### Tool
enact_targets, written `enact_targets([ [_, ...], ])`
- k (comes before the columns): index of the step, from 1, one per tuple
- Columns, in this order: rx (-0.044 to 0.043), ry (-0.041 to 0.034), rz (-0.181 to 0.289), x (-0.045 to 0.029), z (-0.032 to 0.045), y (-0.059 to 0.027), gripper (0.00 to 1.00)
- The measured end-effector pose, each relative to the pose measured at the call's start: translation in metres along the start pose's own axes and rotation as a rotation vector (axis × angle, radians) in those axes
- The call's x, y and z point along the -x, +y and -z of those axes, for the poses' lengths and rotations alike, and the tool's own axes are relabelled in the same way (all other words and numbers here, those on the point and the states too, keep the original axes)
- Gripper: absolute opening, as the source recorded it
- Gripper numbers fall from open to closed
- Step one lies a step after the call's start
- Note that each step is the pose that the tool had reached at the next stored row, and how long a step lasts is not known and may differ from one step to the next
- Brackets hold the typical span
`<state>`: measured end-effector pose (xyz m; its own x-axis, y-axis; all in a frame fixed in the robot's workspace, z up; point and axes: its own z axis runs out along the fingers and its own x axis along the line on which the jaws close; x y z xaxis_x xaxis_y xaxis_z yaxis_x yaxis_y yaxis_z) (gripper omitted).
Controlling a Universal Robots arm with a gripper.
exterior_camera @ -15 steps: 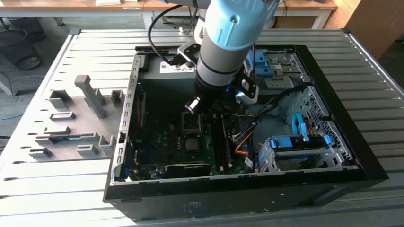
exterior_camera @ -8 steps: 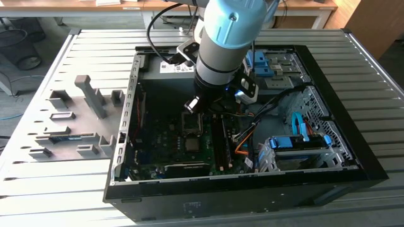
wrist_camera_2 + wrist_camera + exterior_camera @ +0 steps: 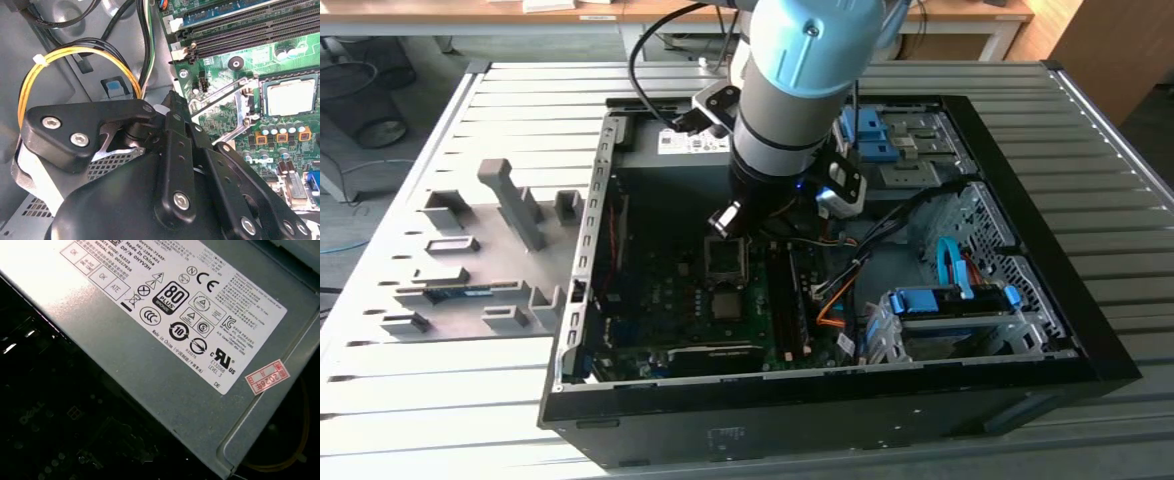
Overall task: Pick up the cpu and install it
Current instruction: 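Close the cpu cover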
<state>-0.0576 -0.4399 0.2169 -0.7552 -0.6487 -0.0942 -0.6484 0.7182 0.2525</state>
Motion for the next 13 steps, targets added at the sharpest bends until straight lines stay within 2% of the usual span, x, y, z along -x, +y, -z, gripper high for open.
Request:
enact_targets([
  [13, 0.0008, 0.0019, 0.007, -0.0002, 0.0053, 0.0017, 0.1],
])
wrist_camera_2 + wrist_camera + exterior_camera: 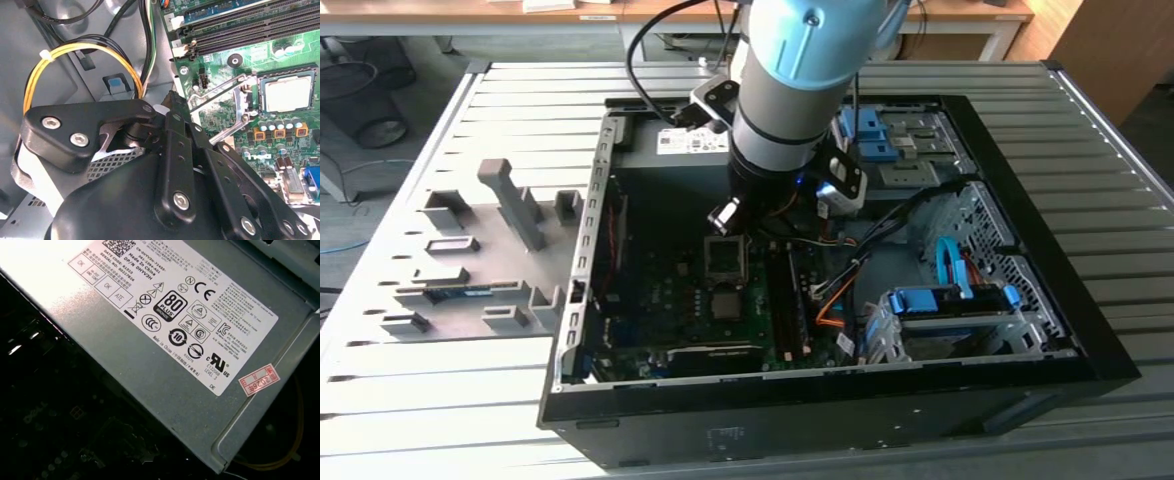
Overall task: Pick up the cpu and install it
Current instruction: 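Close the cpu cover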
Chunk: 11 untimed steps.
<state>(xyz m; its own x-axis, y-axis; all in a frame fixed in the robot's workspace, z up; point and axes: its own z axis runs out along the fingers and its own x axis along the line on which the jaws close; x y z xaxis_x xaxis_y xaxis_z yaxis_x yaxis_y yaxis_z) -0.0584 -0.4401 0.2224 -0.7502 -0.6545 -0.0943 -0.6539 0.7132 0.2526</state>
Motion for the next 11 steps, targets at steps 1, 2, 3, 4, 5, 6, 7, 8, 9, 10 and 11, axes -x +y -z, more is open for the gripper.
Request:
enact_targets([
  [1, 0.0001, 0.0004, 0.001, -0.0001, 0.0002, 0.0, 0.1],
  [2, 0.0003, 0.0008, 0.003, -0.0001, 0.0003, 0.0001, 0.1],
  [3, 0.0004, 0.0012, 0.004, -0.0002, 0.0006, 0.0001, 0.1],
  [4, 0.0006, 0.0016, 0.006, -0.0002, 0.0007, 0.0001, 0.1],
  [5, 0.0007, 0.002, 0.008, -0.0003, 0.0009, 0.0001, 0.1],
  [6, 0.0009, 0.0025, 0.009, -0.0004, 0.0011, 0.0001, 0.1],
  [7, 0.001, 0.0028, 0.011, -0.0005, 0.0013, 0.0002, 0.1],
  [8, 0.0011, 0.0034, 0.012, -0.0005, 0.0017, 0.0003, 0.1],
  [9, 0.001, 0.0038, 0.013, -0.0005, 0.0021, 0.0005, 0.1],
  [10, 0.0011, 0.0039, 0.013, -0.0005, 0.0027, 0.0006, 0.1],
  [11, 0.0011, 0.0038, 0.013, -0.0005, 0.0033, 0.0008, 0.1],
])
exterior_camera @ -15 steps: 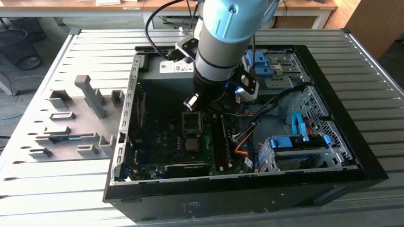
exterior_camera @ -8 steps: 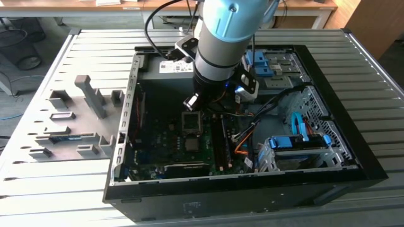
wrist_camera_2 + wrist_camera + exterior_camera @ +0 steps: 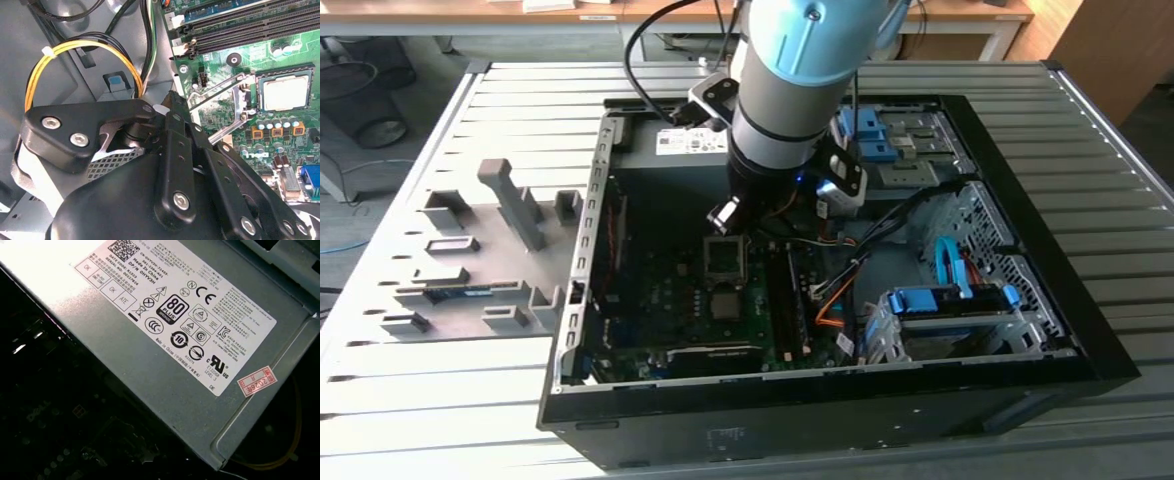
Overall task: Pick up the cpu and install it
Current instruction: 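Close the cpu cover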
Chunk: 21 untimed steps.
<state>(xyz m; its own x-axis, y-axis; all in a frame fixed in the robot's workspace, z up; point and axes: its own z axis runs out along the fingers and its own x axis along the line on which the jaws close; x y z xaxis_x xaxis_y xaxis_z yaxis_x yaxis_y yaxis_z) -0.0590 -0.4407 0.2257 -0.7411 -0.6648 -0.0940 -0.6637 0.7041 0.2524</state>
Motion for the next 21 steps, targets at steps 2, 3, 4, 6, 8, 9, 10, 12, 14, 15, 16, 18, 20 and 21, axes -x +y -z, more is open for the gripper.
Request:
enact_targets([
  [2, 0.0001, -0.0001, 0.0, 0.0002, 0.0012, 0.0003, 0.1],
  [3, 0.0001, -0.0002, 0.0, 0.0002, 0.0015, 0.0004, 0.1],
  [4, 0.0003, -0.0004, 0.0, 0.0002, 0.0016, 0.0005, 0.1],
  [6, 0.0003, -0.0004, 0.0, 0.0001, 0.0019, 0.0004, 0.1],
  [8, 0.0002, -0.0001, 0.0, -0.0001, 0.0021, 0.0002, 0.1],
  [9, 0.0002, 0.0001, 0.0, -0.0001, 0.0021, 0.0002, 0.1],
  [10, 0.0005, 0.0002, 0.0, 0.0, 0.0019, -0.0001, 0.1],
  [12, 0.002, 0.0017, 0.0, 0.0013, 0.0007, -0.0018, 0.1],
  [14, 0.0036, 0.0035, -0.001, 0.0035, -0.0019, -0.0048, 0.1],
  [15, 0.0044, 0.0044, -0.001, 0.005, -0.0032, -0.0066, 0.1],
  [16, 0.0055, 0.0057, -0.002, 0.007, -0.0043, -0.0089, 0.1],
  [18, 0.0078, 0.0077, -0.002, 0.0106, -0.0064, -0.013, 0.1],
  [20, 0.0099, 0.0074, 0.0, 0.0111, -0.0086, -0.0142, 0.1],
  [21, 0.0112, 0.0092, 0.009, 0.0109, -0.0094, -0.0144, 0.1],
])
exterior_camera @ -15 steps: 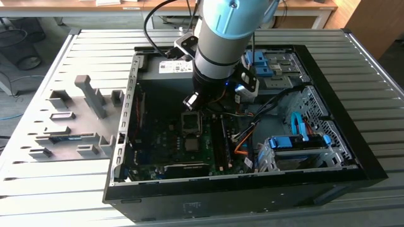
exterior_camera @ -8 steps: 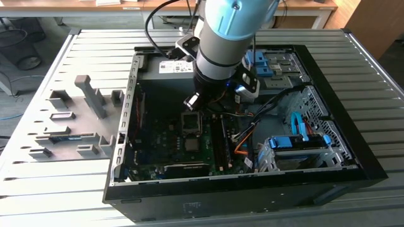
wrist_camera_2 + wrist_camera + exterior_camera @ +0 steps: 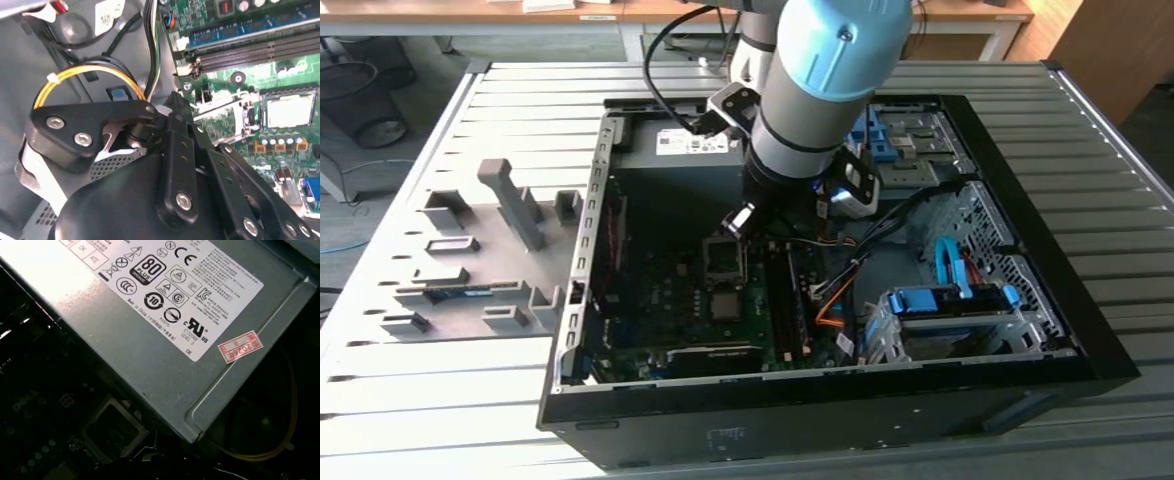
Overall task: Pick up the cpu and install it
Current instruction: 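Close the cpu cover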
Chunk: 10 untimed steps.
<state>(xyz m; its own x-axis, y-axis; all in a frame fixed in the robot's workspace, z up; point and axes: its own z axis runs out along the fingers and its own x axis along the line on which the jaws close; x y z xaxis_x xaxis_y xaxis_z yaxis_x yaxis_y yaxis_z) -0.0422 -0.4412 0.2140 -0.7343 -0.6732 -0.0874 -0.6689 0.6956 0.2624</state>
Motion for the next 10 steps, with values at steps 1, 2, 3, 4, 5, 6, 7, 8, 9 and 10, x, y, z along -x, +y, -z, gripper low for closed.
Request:
enact_targets([
  [1, 0.0018, 0.0019, 0.01, 0.0, -0.0007, -0.0002, 0.1],
  [2, 0.0039, 0.0026, 0.018, -0.0001, -0.0015, -0.0004, 0.1],
  [3, 0.0058, 0.0022, 0.022, -0.0002, -0.0026, -0.0007, 0.1],
  [4, 0.0066, 0.0016, 0.023, -0.0004, -0.0043, -0.0012, 0.1],
  [5, 0.0077, 0.0008, 0.023, -0.0004, -0.0059, -0.0017, 0.1],
  [6, 0.0087, -0.0001, 0.023, -0.0004, -0.0077, -0.0022, 0.1],
  [7, 0.0088, -0.0004, 0.023, -0.0004, -0.0091, -0.0024, 0.1],
  [8, 0.0088, -0.0007, 0.021, -0.0002, -0.0103, -0.0025, 0.1],
  [9, 0.0088, -0.0011, 0.02, -0.0002, -0.0114, -0.0027, 0.1],
  [10, 0.0088, -0.0012, 0.02, -0.0003, -0.0124, -0.0029, 0.1],
])
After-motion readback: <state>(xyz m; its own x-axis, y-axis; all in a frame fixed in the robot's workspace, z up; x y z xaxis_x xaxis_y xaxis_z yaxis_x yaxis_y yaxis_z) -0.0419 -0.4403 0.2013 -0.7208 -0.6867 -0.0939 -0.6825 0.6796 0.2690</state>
